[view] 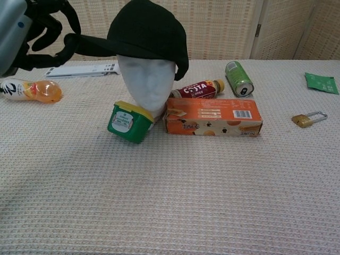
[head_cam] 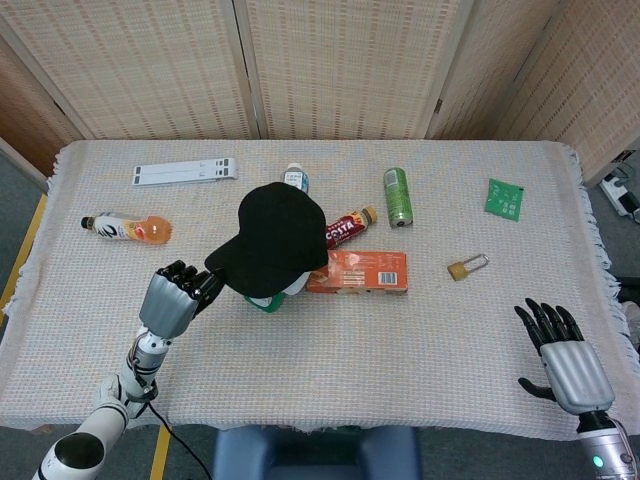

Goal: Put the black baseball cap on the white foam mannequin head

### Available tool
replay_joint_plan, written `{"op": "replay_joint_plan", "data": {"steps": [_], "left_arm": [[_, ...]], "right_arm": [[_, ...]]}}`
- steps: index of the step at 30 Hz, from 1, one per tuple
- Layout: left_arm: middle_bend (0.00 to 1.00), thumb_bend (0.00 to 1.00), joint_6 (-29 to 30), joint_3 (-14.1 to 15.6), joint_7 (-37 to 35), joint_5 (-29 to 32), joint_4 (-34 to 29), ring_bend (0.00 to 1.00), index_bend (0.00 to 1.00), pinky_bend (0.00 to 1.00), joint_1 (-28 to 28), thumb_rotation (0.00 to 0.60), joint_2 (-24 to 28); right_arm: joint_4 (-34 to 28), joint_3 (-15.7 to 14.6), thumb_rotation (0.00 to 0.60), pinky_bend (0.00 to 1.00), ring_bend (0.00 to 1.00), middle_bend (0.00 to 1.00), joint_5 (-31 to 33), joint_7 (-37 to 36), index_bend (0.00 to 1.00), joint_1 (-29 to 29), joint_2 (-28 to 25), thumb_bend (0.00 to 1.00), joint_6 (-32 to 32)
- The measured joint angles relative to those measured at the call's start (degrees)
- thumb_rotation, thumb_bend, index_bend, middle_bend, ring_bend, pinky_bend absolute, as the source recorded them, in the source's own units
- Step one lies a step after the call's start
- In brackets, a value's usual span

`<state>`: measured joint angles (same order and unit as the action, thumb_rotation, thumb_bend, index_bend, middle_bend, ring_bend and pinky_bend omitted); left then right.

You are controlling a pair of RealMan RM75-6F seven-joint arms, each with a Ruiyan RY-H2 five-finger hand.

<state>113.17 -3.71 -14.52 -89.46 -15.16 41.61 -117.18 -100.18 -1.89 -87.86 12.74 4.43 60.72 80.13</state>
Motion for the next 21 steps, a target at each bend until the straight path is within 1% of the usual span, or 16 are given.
{"op": "replay_joint_plan", "data": {"steps": [2,3,5,6,8,9,11,13,14,17,18,20,21], "left_arm": [[1.00,0.26,-0.44,0.16,0.86,-0.10,-0.41,1.00,0.22,1.00,-0.60,0.600,0.17],[1.00,0.21,-0.93,0.24,1.08,-0.11,-1.00,1.00,0.13,1.00,-1.00,0.600,0.38],[1.00,0.16,-1.80,0.27,1.30,0.03,-2.37,0.99,0.06,1.00,-1.64,0.600,0.89],[1.00,0.14,-2.19,0.26,1.45,0.14,-3.28,0.97,0.04,1.00,-2.03,0.600,1.26],[0.97,0.12,-2.92,0.25,1.94,0.41,-5.96,0.94,0.02,0.99,-3.15,0.600,2.58],[0.95,0.11,-3.24,0.28,2.26,0.55,-7.85,0.91,0.01,0.98,-3.94,0.600,3.65],[0.88,0.10,-3.71,0.44,2.97,0.76,-11.16,0.85,0.01,0.96,-5.39,0.600,5.70],[0.80,0.10,-4.50,0.91,4.17,1.02,-15.69,0.76,0.02,0.89,-7.48,0.600,8.67],[0.74,0.10,-4.91,1.18,4.73,1.16,-17.84,0.68,0.03,0.83,-8.44,0.600,10.08],[0.52,0.08,-6.88,2.46,6.82,1.91,-25.93,0.40,0.08,0.57,-11.87,0.600,15.29],[0.44,0.08,-7.91,3.03,7.64,2.41,-29.56,0.32,0.09,0.49,-13.28,0.600,17.62],[0.34,0.08,-9.78,3.91,8.73,3.46,-35.43,0.22,0.11,0.39,-15.38,0.600,21.37],[0.30,0.08,-11.20,4.51,9.31,4.32,-39.51,0.18,0.11,0.35,-16.76,0.600,24.02]], "right_arm": [[-0.03,-0.02,0.600,0.00,0.00,0.00,-0.18,-0.13,0.00,-0.13,-0.07,0.03,0.28],[-0.03,-0.01,0.600,0.00,0.00,0.00,-0.26,-0.20,0.00,-0.22,-0.10,0.03,0.43],[0.00,0.00,0.600,0.00,0.00,0.00,-0.29,-0.22,0.00,-0.27,-0.13,0.03,0.45],[-0.01,-0.01,0.600,0.00,0.00,0.00,-0.28,-0.21,0.00,-0.27,-0.17,0.03,0.37],[-0.05,-0.01,0.600,0.00,0.00,0.00,-0.27,-0.18,0.00,-0.30,-0.22,0.03,0.36],[-0.04,0.03,0.600,0.00,0.00,0.00,-0.23,-0.17,0.00,-0.31,-0.22,0.03,0.36],[-0.03,0.09,0.600,0.00,0.00,0.00,-0.05,-0.12,0.00,-0.30,-0.21,0.03,0.26],[-0.02,0.19,0.600,0.00,0.00,0.00,0.23,0.12,0.00,-0.27,-0.16,0.03,0.12],[-0.02,0.22,0.600,0.00,0.00,0.00,0.32,0.26,0.00,-0.26,-0.10,0.03,0.04],[0.02,0.33,0.600,0.00,0.00,0.00,0.73,0.80,0.00,-0.18,0.16,0.03,-0.28],[0.07,0.42,0.600,0.00,0.00,0.00,0.98,1.05,0.00,-0.12,0.33,0.03,-0.44],[0.21,0.60,0.600,0.00,0.00,0.00,1.41,1.43,0.00,-0.04,0.62,0.03,-0.63],[0.34,0.76,0.600,0.00,0.00,0.00,1.75,1.72,0.00,0.02,0.86,0.03,-0.74]]}}
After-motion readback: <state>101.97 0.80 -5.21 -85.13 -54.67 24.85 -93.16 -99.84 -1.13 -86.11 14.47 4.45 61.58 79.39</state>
